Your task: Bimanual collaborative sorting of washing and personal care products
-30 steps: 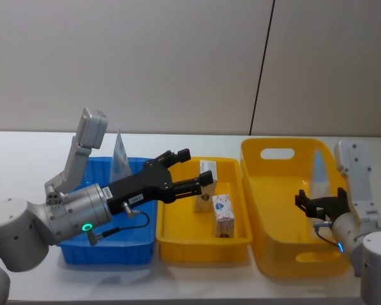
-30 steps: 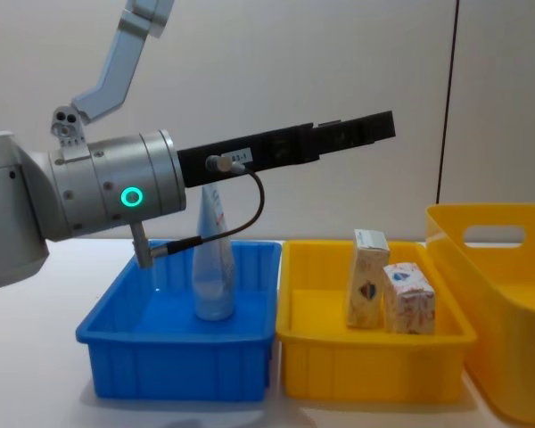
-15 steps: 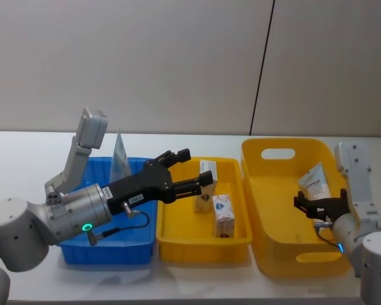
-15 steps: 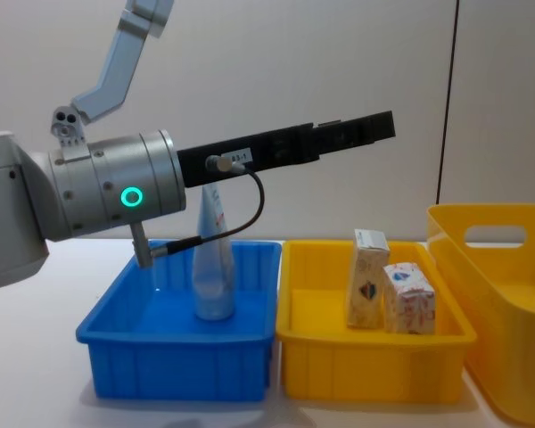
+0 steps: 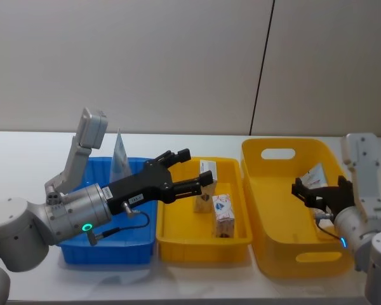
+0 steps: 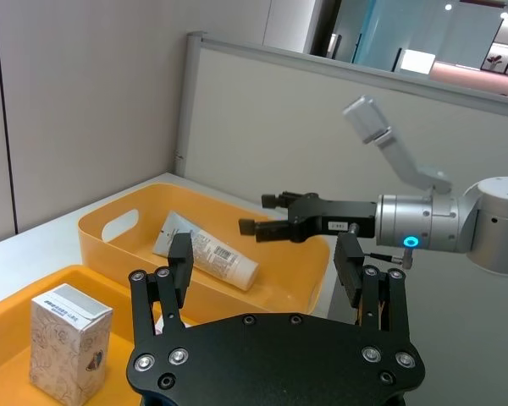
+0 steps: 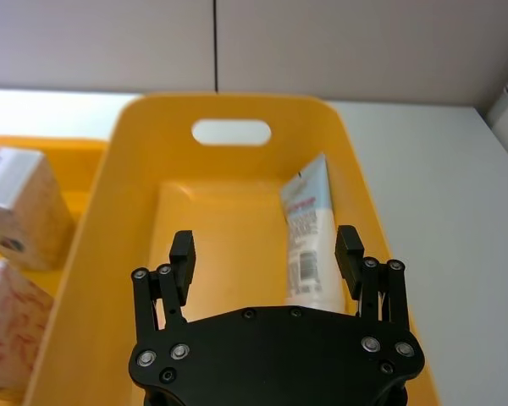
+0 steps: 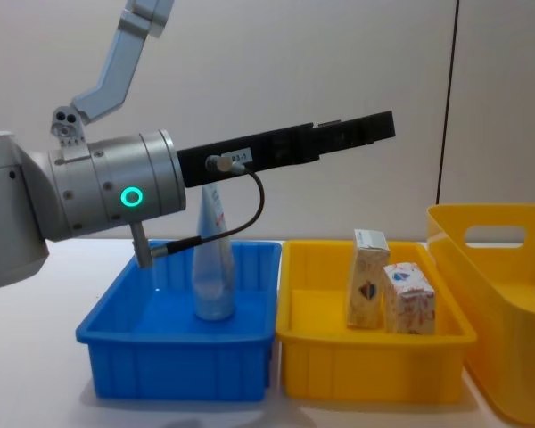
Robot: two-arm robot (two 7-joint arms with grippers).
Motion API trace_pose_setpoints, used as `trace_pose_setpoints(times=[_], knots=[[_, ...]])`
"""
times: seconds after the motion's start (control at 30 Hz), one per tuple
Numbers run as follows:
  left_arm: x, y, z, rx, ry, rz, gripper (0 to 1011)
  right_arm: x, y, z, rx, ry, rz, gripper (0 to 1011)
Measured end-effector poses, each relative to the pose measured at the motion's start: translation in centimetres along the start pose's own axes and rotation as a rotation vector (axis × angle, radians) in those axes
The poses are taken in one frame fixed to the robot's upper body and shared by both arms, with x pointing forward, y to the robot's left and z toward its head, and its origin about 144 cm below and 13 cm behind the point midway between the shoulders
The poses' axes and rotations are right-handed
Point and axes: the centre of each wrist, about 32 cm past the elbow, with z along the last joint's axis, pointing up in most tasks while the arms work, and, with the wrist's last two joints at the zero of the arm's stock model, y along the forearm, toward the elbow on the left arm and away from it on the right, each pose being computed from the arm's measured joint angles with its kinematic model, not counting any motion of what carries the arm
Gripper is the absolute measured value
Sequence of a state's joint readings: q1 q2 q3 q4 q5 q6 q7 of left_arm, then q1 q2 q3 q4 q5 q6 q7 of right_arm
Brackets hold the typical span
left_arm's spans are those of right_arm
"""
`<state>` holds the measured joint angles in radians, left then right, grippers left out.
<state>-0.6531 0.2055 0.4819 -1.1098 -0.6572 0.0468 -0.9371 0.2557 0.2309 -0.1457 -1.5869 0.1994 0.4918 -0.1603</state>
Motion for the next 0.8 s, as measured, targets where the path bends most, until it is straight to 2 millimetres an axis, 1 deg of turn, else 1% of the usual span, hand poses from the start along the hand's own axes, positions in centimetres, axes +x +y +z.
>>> trace_pose_setpoints(times=[0.33, 0.53, 0.8], knots=[[-0.1, 0.0, -0.1, 0.003, -0.002, 0.008, 1001, 0.5, -1.2, 0.8, 0.137, 0.058, 0.075, 1003], [-0.5, 0.3, -0.3, 0.019, -0.017, 0.049, 1001, 0.8, -1.9, 1.3, 0.216, 0.089, 0.119, 1003], [-1.6, 1.1, -0.9, 0.056, -0.058, 0.147, 1001, 1.3, -3.0, 2.3, 0.349, 0.143, 0.194, 1004]])
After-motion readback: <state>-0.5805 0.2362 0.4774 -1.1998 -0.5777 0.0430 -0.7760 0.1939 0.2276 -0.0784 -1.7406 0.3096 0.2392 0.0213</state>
